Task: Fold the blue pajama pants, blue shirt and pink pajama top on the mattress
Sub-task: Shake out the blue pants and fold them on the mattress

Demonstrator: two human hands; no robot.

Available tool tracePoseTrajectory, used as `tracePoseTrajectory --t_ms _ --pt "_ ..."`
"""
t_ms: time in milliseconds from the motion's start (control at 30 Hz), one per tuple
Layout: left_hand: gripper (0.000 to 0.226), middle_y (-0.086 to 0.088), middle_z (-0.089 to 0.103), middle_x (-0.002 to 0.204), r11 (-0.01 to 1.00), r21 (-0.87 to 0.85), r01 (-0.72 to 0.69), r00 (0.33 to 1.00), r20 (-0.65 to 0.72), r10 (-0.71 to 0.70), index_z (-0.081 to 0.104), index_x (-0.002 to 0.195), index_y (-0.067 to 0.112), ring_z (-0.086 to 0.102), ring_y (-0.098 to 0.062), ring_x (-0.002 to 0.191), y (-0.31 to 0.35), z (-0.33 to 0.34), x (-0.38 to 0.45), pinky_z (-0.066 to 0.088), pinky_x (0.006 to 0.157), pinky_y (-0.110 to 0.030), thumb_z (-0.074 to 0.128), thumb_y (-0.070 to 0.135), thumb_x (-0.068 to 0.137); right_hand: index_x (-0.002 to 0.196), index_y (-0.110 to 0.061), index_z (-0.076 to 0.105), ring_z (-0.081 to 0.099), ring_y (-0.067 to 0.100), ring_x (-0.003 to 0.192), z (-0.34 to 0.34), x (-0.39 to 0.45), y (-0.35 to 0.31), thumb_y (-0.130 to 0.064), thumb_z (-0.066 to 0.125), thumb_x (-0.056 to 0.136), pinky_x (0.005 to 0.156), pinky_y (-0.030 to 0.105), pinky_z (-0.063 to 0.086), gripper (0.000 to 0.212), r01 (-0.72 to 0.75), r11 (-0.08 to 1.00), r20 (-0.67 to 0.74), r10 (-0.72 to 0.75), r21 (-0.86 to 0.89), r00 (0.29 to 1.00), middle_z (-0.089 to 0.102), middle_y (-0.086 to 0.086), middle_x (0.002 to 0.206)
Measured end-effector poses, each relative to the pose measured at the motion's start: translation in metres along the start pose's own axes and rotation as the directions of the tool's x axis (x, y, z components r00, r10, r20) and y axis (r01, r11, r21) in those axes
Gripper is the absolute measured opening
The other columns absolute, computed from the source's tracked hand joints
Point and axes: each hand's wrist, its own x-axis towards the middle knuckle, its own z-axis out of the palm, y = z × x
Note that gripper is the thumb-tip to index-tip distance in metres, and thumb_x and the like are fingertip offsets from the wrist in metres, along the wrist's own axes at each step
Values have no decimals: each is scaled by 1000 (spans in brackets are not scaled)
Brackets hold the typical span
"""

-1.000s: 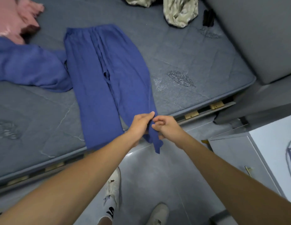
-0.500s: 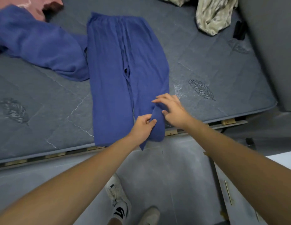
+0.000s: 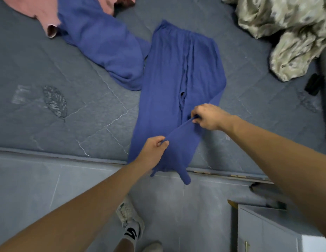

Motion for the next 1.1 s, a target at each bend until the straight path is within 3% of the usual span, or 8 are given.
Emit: tracePoseTrajectory --t_ms 100,200,400,567,733,933,1100 --pt "28 -4 37 64 999 -13 30 997 -69 -31 52 73 4 30 -7 55 -14 -19 0 28 51 -19 56 11 100 97 -23 67 64 32 104 -16 23 -11 -40 64 94 88 46 52 18 58 998 3 -58 -19 998 69 3 106" --pt "25 0 47 63 996 -64 67 988 -138 -75 59 74 8 37 -6 55 -31 -33 -1 34 53 -20 59 11 99 95 -19 66 63 30 101 -27 45 -27 -44 61 97 85 43 50 26 160 985 18 -159 -62 987 67 2 102" --pt "34 7 48 61 987 -130 93 947 -296 -128 51 69 20 39 -4 55 -47 -42 -13 34 57 -19 57 18 102 96 -20 64 61 27 96 -47 92 -61 -46 55 101 80 43 50 29 341 938 59 -338 -61 939 60 -5 94" --pt "33 15 48 51 973 -172 154 855 -470 -219 53 69 19 39 -2 49 -61 -33 -25 34 54 -22 60 27 101 88 -27 58 59 25 94 -50 129 -88 -53 57 98 76 39 47 27 473 876 59 -470 -91 881 65 -6 95" --pt "28 8 58 64 960 -142 242 685 -676 -272 54 73 23 50 -7 58 -70 -17 -32 39 55 -25 63 29 99 84 -25 57 58 22 84 -47 151 -90 -55 59 95 73 41 49 32 523 848 112 -514 -85 851 65 -6 85" --pt "24 4 60 65 944 -67 322 553 -796 -245 56 79 21 56 -13 61 -72 -7 -32 43 56 -36 60 33 99 85 -25 56 57 25 89 -53 176 -42 -33 63 91 75 37 46 12 523 830 225 -482 -194 847 61 -4 86" --pt "22 3 61 67 922 -47 385 489 -837 -246 55 82 23 58 -18 65 -73 -1 -29 50 61 -42 60 36 99 85 -25 55 59 30 91 -67 200 -21 -40 57 99 79 42 49 20 529 836 167 -506 -146 846 64 0 88"
